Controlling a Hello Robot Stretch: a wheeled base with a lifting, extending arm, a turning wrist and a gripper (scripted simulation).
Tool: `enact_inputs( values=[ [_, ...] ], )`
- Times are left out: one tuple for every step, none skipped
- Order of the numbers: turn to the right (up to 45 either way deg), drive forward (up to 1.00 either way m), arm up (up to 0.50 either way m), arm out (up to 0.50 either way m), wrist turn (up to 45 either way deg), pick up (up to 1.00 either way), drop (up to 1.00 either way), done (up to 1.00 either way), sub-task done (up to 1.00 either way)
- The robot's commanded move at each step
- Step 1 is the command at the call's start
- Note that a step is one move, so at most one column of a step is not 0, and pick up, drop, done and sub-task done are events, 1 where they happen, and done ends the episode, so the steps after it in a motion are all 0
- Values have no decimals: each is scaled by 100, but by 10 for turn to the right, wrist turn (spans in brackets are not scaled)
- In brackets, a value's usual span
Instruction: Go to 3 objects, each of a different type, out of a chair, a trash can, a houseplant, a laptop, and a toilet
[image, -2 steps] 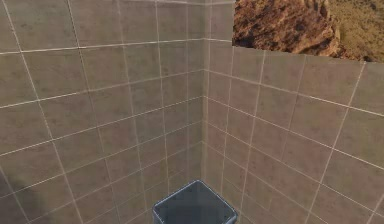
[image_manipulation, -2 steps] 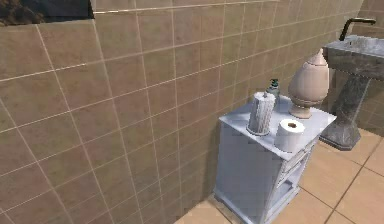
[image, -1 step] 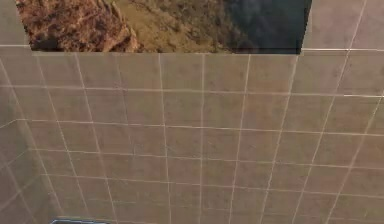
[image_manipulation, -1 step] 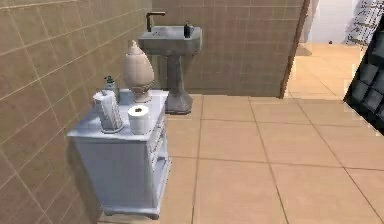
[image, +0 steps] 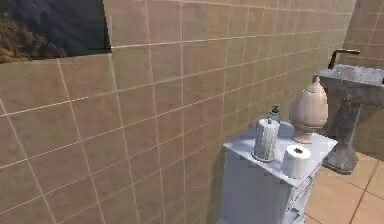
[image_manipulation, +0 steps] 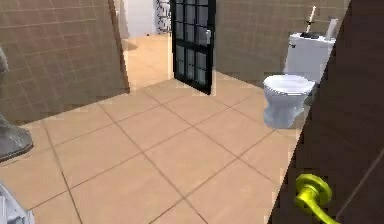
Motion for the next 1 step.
enact_inputs(
  values=[
    [450,0,0,0,0,0,0,0,0]
  ],
)
